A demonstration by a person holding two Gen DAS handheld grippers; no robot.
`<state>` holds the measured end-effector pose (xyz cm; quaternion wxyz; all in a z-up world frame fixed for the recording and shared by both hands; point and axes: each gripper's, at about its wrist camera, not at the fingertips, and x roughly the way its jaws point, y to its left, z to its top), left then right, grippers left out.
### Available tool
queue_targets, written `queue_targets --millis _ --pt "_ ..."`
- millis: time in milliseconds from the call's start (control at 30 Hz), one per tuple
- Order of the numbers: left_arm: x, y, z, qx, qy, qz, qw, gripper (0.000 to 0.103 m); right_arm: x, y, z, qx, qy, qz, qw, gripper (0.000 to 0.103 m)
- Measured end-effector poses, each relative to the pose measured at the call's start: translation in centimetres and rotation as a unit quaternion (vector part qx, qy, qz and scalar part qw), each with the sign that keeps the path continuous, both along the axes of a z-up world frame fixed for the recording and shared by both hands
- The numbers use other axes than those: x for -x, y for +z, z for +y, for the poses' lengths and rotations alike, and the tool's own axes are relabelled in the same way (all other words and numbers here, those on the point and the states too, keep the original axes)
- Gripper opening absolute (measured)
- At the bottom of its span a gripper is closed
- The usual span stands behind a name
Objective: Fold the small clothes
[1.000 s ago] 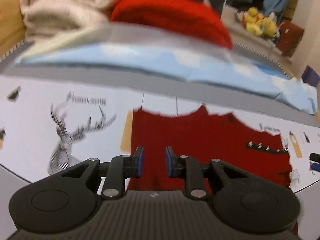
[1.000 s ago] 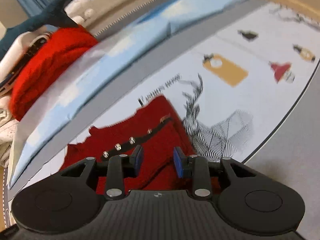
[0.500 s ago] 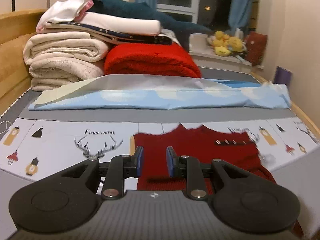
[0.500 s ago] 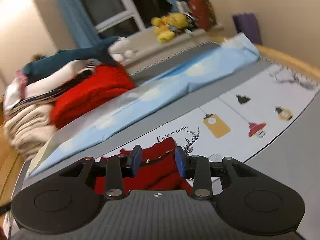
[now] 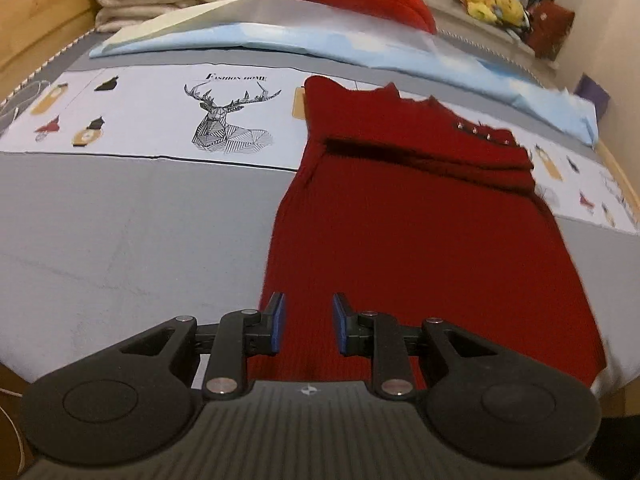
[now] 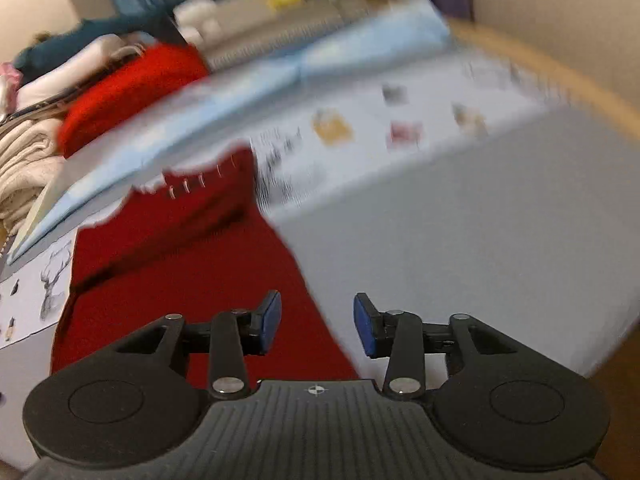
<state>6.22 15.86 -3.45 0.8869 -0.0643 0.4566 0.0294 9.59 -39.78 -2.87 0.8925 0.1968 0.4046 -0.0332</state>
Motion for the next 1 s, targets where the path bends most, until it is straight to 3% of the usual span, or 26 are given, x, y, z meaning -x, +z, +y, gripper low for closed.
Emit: queue_targets --millis 67,200,400,533,833,1000 --pt "0.4 -0.6 0.5 -0.010 -0.002 0.009 0.9999 0.028 0.0 -1.2 0.1 -0.019 0.006 0.019 1.000 0.043" --pt "0.8 -2.5 2.0 0.026 0.009 0.054 0.9982 0.029 0.1 -3.2 1.1 0.009 0.025 0.052 0.998 0.043" --pt "1.5 -6.3 4.2 0.043 0.042 0.096 0.9936 0.029 0.4 -6.1 1.3 0.016 0.024 0.094 0.995 0.044" --pt "1.3 -7.2 4.3 0.060 0.041 0.100 0.9923 0.032 0.5 -7.9 1.2 0.017 0.015 0.117 0.993 0.044" --pt "1.0 -8.5 3.1 0.014 0.033 0.119 0.9923 0.034 -0.1 -10.4 2.0 0.029 0.026 0.147 0.988 0.047" --pt "0.8 -8.9 3.1 0.016 0.034 0.126 0.9914 0.034 -0.6 -11.1 2.9 0.048 0.036 0.157 0.986 0.050"
